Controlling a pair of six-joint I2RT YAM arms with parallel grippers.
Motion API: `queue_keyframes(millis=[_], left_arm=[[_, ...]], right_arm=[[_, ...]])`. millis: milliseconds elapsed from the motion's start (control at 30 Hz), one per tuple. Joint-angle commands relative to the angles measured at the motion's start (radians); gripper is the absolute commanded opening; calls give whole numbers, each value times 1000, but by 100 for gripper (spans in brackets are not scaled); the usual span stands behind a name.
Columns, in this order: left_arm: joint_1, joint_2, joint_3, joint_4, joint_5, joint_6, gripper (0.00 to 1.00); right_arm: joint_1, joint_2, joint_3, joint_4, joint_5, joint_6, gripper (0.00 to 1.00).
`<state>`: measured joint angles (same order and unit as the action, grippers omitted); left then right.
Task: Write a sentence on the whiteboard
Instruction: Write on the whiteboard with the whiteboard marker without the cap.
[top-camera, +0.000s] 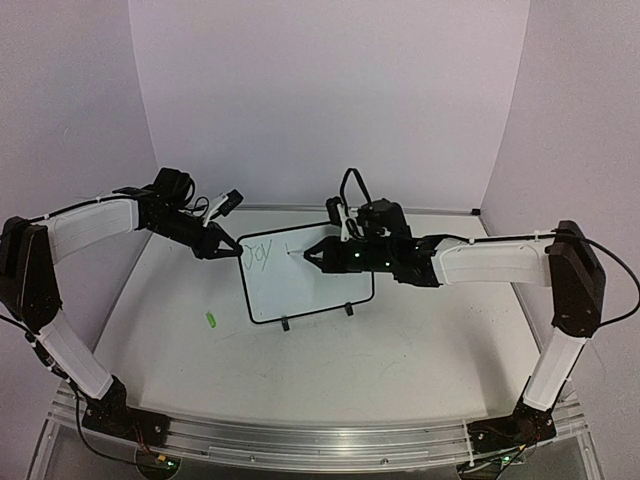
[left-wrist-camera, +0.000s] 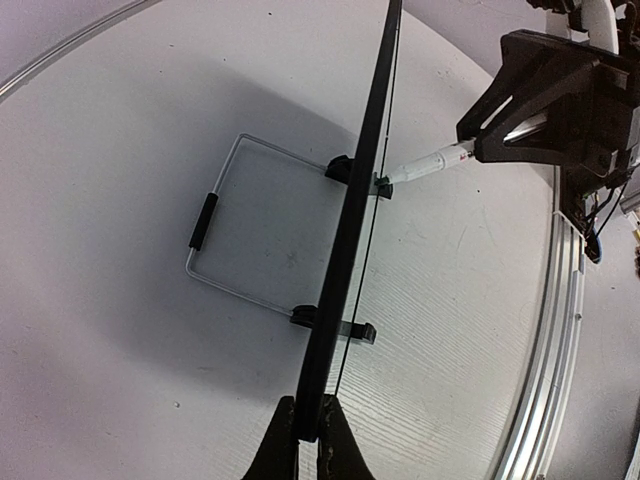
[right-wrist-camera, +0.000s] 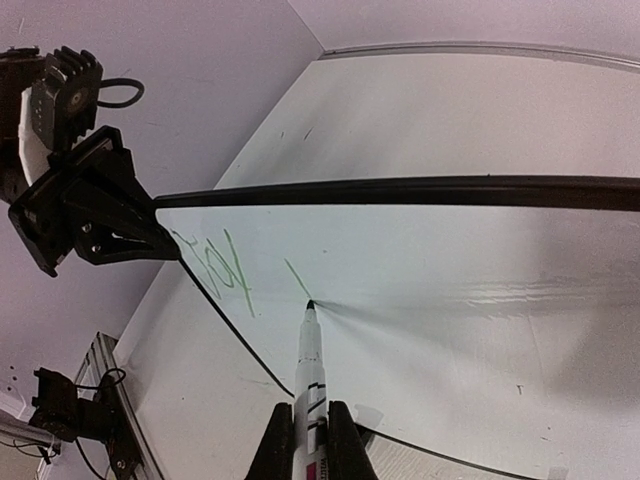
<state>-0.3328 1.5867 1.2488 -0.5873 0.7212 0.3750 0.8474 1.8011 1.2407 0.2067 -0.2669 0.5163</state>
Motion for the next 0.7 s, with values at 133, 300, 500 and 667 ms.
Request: queue_keyframes(millis=[133,300,500,667], left_arm=[[12,-12,3,14,-117,47,0],[12,-12,3,14,-118,47,0],[11,-12,3,14,-119,47,0],[12,-10,5,13,-118,47,0]], right_arm=[[16,-51,14,14,-42,-47,0],[16,-57,38,15,-8,-51,0],[17,-48,56,22,40,-55,0],[16,-37,69,32,58,-56,0]])
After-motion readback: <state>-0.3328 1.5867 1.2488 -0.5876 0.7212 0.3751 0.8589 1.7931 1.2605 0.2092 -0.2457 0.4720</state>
